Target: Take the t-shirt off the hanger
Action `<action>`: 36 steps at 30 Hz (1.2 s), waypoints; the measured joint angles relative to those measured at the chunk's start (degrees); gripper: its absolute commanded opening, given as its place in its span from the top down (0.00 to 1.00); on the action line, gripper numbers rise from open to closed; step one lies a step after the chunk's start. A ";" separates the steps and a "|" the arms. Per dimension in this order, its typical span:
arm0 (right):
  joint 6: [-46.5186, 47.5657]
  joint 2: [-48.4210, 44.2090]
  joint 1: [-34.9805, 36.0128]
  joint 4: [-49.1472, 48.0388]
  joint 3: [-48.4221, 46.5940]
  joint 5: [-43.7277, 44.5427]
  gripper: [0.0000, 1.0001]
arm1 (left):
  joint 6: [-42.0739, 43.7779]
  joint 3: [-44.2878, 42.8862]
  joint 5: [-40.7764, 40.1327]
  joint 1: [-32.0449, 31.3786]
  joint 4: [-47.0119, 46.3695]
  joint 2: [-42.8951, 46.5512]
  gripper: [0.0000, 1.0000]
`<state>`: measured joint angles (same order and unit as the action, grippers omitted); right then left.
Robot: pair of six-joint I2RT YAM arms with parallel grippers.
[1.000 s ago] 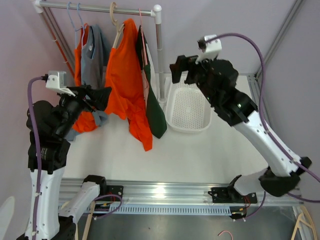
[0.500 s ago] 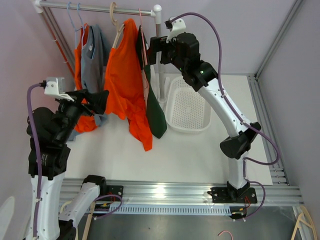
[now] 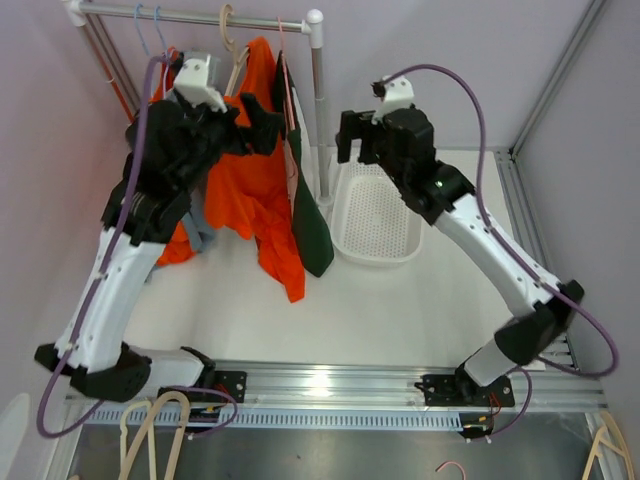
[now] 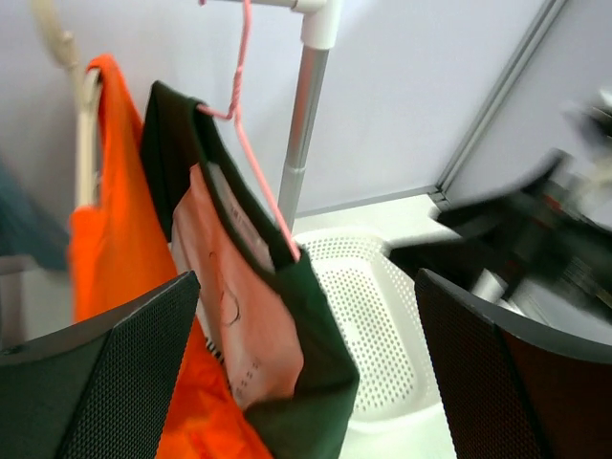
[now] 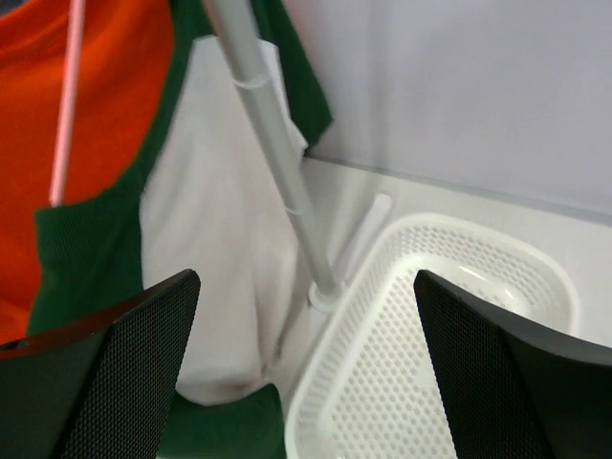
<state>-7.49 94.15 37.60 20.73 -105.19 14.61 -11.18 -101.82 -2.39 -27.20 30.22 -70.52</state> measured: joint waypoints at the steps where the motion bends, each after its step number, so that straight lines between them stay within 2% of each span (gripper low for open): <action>1: -0.09 -2.73 -0.13 -1.01 3.34 0.90 0.01 | 0.20 -2.34 -0.52 -0.55 0.22 -2.47 0.00; 4: -1.09 -11.32 -0.74 -1.38 11.82 3.32 0.01 | 0.72 -10.64 -2.05 -1.60 2.16 -10.58 0.01; 7: -2.21 -17.86 -1.14 -1.03 16.24 5.66 0.01 | 1.29 -17.66 -4.37 -2.34 3.32 -17.53 0.03; 12: -3.26 -26.43 -1.36 -0.92 21.57 8.39 0.01 | 2.32 -22.40 -9.53 -2.71 3.39 -25.35 0.05; 19: -3.19 -32.02 -1.36 -0.83 25.05 10.08 0.01 | 3.91 -28.09 -18.58 -2.80 1.16 -34.07 0.06; 24: -2.93 -32.46 -1.49 -0.76 25.31 10.45 0.00 | 5.38 -29.38 -21.53 -2.80 -3.19 -36.39 0.12; 26: -2.86 -32.46 -1.62 -0.42 25.46 10.47 0.01 | 5.73 -30.23 -22.14 -2.80 -5.01 -37.24 0.18; 27: -2.80 -32.46 -1.70 -0.28 25.57 10.47 0.00 | 5.81 -30.27 -22.53 -2.80 -5.92 -37.55 0.27; 29: -2.78 -32.46 -1.92 0.15 25.83 10.45 0.01 | 6.21 -30.27 -22.84 -2.80 -7.21 -38.05 0.31; 31: -2.78 -32.48 -2.40 0.57 26.08 10.43 0.01 | 6.71 -30.32 -22.95 -2.80 -8.28 -38.62 0.31; 32: -2.78 -32.50 -2.71 0.72 26.12 10.40 0.01 | 6.73 -30.34 -22.95 -2.80 -8.72 -38.93 0.35; 34: -2.78 -32.52 -3.26 1.03 26.12 10.38 0.01 | 6.69 -30.40 -22.93 -2.80 -8.85 -39.50 0.44; 35: -2.78 -32.61 -3.54 1.18 26.14 10.36 0.01 | 6.71 -30.42 -22.91 -2.80 -9.05 -39.85 0.54; 36: -2.78 -32.74 -3.78 1.29 26.23 10.34 0.01 | 6.54 -30.42 -22.91 -2.80 -9.18 -40.15 0.61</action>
<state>-10.26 61.41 33.82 22.02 -78.96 24.95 -4.64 -132.25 -25.30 -30.00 21.04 -110.67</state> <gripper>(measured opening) 0.993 0.530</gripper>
